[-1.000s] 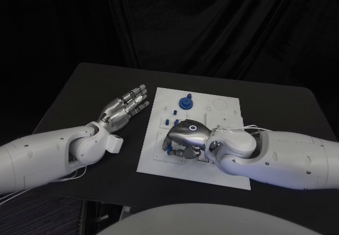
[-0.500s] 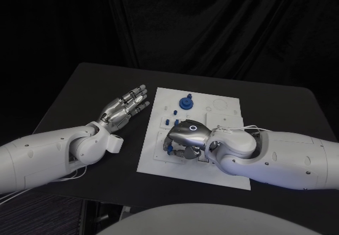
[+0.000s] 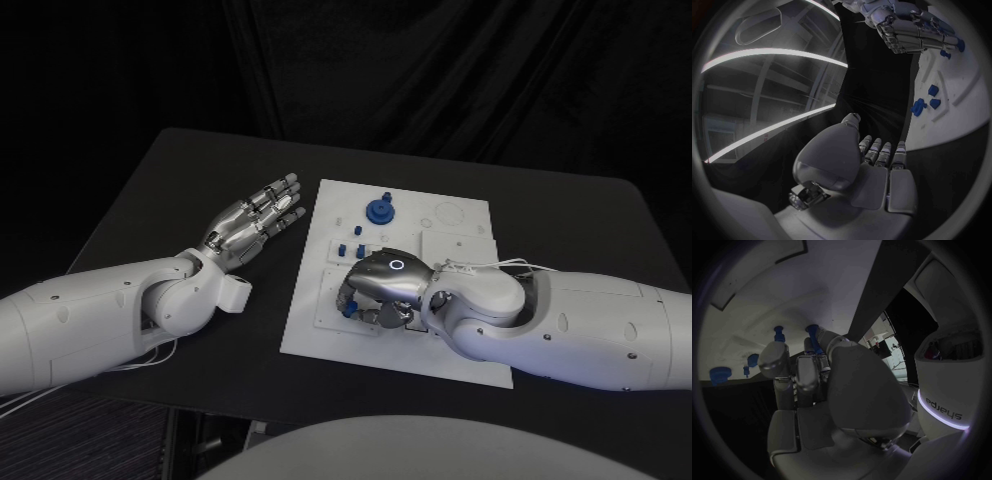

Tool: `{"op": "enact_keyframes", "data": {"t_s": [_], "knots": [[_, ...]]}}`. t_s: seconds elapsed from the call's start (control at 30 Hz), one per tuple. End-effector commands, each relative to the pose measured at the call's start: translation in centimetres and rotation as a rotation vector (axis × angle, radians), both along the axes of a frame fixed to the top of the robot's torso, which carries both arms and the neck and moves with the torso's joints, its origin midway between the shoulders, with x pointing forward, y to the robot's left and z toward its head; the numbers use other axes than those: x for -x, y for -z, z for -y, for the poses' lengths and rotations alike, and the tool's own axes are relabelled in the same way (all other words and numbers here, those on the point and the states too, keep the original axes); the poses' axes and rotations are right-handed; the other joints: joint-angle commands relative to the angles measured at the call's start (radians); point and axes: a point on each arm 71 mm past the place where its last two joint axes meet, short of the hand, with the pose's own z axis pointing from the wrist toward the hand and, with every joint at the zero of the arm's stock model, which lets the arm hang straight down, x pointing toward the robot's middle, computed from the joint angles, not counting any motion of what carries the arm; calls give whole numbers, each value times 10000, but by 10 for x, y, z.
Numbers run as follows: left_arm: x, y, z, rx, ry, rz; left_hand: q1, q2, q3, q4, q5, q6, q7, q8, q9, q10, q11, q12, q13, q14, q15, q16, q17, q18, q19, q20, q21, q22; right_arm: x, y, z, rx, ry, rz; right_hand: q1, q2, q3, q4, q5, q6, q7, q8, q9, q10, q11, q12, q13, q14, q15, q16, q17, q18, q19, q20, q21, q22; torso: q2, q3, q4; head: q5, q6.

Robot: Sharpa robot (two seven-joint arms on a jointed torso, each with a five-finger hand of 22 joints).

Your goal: Assemble the parts on the task board

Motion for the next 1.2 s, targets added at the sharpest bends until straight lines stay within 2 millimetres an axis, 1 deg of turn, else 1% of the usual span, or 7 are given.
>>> {"op": "enact_keyframes", "data": {"t_s": [0.03, 0.27, 0.43, 0.5, 0.63, 1.03, 1.2], "knots": [[1, -5, 0, 581, -56, 623, 60, 12, 56, -7, 23, -29, 68, 54, 13, 10, -65, 39, 14, -13, 51, 68, 14, 178, -2, 95, 44, 15, 1, 4, 2, 314, 150, -119, -125, -77, -20, -20, -58, -132, 28, -90, 11, 138, -273, -80, 30, -80, 22, -95, -44, 21, -122, 16, -97, 1126, -1, 3, -8, 15, -1], [1, -5, 1, 580, -31, 593, 64, 23, 95, -16, 30, -6, 106, 58, 17, 9, -77, 41, 15, -12, 63, 70, 14, 190, 3, 121, 49, 17, -1, 7, 3, 620, 316, -253, -450, -367, -117, 151, -366, -1514, 26, -646, -255, -1470, 167, -553, -40, -451, 395, -441, -517, 94, -495, 285, -872, 945, -7, 0, -11, 8, -1], [1, -5, 1, 576, -26, 580, 66, 20, 122, -25, 31, 20, 147, 64, 21, 9, -94, 43, 15, -12, 65, 70, 13, 203, 5, 137, 51, 18, -1, 7, 4, 555, 363, -227, -15, -449, -2227, 840, -156, -5821, -956, -756, -1584, -4297, 393, -1100, -350, -1166, 328, -931, -1236, 335, -1194, 368, -2232, 654, 1, -2, 2, -8, -1], [1, -5, 1, 574, -26, 577, 67, 15, 141, -33, 31, 52, 177, 71, 25, 10, -102, 44, 15, -12, 65, 74, 14, 211, 7, 147, 53, 19, 0, 6, 5, 418, 371, -168, 405, -766, -2667, 1551, -228, -6672, -1201, -842, -1914, -4922, 399, -1002, -426, -1303, 356, -990, -1367, 379, -1314, 384, -2549, 602, 3, 0, 7, -21, -1], [1, -5, 0, 575, -29, 577, 67, 15, 141, -33, 31, 52, 177, 71, 25, 10, -102, 44, 15, -12, 65, 74, 14, 211, 7, 147, 53, 19, 1, 0, 10, -262, 385, 78, 270, -946, -2868, 1582, -320, -7278, -1322, -886, -2136, -5332, 446, -848, -432, -1394, 398, -1001, -1423, 389, -1382, 415, -2705, 585, -1, -1, 14, -29, -1], [2, -4, -4, 507, -158, 579, 71, 2, 171, -49, 34, 93, 215, 81, 32, 14, -108, 70, 18, -10, 66, 84, 17, 228, 20, 166, 66, 26, -15, -73, 79, -2971, 2155, 650, 763, -361, -2165, 1473, 453, -4962, -522, -506, -1920, -4291, 379, 1269, 34, -1009, 454, -474, -884, 255, -866, 445, -1833, 833, -13, 13, -3, -150, -1], [3, -4, -4, 504, -195, 608, 70, -17, 184, -58, 34, 132, 236, 91, 37, 19, -115, 93, 22, -6, 67, 102, 22, 241, 26, 181, 73, 29, -19, -98, 119, -3536, 3541, 478, 970, 10, -1750, 1304, 1050, -2258, 180, 297, -1428, -2377, 55, 3028, 680, -1013, 310, -470, -945, 263, -833, 439, -1718, 851, -36, 17, -9, -391, -1]]}}
